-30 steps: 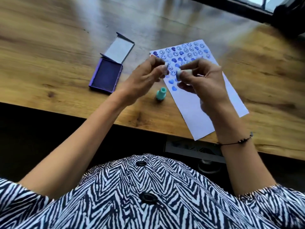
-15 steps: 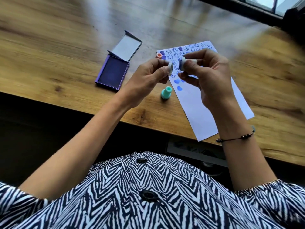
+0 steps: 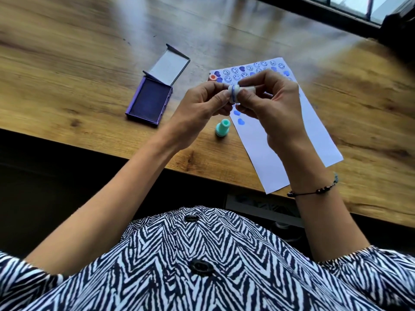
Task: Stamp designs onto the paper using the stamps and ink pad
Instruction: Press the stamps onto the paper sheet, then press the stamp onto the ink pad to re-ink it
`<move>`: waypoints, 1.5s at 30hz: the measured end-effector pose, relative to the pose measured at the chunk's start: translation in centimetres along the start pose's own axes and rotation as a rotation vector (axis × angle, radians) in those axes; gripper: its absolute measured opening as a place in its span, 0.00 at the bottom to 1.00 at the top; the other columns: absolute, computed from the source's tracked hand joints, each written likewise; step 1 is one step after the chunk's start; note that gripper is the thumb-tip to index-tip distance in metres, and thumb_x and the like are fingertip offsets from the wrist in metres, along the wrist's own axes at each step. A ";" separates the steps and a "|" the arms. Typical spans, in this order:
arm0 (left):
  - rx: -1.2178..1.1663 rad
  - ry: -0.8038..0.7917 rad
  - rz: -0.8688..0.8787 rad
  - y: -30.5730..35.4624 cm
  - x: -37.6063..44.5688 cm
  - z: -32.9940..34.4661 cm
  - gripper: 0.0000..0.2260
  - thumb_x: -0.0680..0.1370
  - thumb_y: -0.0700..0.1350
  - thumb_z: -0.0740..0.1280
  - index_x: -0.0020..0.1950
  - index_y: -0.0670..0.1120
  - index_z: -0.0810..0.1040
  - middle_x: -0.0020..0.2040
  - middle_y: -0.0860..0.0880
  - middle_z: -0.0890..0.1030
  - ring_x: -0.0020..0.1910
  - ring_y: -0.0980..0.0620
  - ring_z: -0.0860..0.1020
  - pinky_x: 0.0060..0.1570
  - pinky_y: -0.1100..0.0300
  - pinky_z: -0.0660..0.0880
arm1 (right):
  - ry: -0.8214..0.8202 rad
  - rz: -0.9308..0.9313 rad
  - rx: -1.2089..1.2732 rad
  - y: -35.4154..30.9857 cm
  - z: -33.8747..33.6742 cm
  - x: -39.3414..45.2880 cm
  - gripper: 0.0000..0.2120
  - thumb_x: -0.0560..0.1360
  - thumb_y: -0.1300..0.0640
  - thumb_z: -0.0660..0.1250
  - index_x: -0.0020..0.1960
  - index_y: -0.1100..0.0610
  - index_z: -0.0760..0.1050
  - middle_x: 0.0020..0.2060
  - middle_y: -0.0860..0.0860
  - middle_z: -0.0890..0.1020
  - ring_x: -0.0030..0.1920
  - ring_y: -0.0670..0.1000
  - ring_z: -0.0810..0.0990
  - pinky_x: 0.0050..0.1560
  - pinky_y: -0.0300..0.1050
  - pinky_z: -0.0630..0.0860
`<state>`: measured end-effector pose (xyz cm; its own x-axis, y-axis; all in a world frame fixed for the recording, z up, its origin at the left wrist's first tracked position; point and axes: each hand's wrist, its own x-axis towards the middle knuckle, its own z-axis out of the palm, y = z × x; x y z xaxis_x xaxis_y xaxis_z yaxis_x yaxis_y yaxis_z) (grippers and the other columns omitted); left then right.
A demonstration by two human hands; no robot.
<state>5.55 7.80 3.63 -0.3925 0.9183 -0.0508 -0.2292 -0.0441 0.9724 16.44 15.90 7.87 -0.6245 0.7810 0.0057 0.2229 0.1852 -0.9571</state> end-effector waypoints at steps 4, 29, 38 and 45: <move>-0.027 0.001 0.006 -0.1 0.1 -0.3 0.05 0.76 0.38 0.62 0.50 0.43 0.75 0.40 0.48 0.77 0.39 0.54 0.76 0.47 0.59 0.75 | 0.006 -0.023 -0.012 0.4 0.0 0.1 0.06 0.69 0.63 0.71 0.40 0.55 0.75 0.34 0.50 0.78 0.37 0.50 0.81 0.42 0.45 0.83; 0.274 0.390 -0.120 -1.9 -1.2 -4.7 0.08 0.72 0.37 0.64 0.48 0.46 0.78 0.39 0.51 0.80 0.39 0.54 0.77 0.45 0.59 0.75 | -0.236 -0.025 -1.082 1.8 2.9 3.1 0.21 0.68 0.47 0.69 0.53 0.59 0.69 0.51 0.61 0.78 0.52 0.61 0.75 0.44 0.49 0.67; 0.114 0.379 -0.064 -1.9 -3.7 -4.9 0.07 0.74 0.36 0.65 0.50 0.43 0.77 0.40 0.41 0.80 0.36 0.53 0.78 0.40 0.64 0.77 | -0.237 -0.033 -0.314 1.1 5.9 1.7 0.08 0.66 0.67 0.69 0.43 0.58 0.80 0.34 0.55 0.82 0.34 0.54 0.81 0.36 0.45 0.77; -0.035 0.534 -0.013 -1.3 -4.8 -7.0 0.05 0.73 0.35 0.65 0.45 0.43 0.79 0.30 0.54 0.81 0.28 0.58 0.78 0.34 0.68 0.75 | -0.307 -0.036 -0.079 1.6 9.7 2.2 0.08 0.67 0.67 0.67 0.40 0.55 0.78 0.30 0.52 0.79 0.29 0.51 0.77 0.35 0.48 0.77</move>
<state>1.47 0.73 0.99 -0.7858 0.5915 -0.1807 -0.2629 -0.0550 0.9632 8.18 12.09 3.53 -0.8272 0.5587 -0.0596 0.2462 0.2650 -0.9323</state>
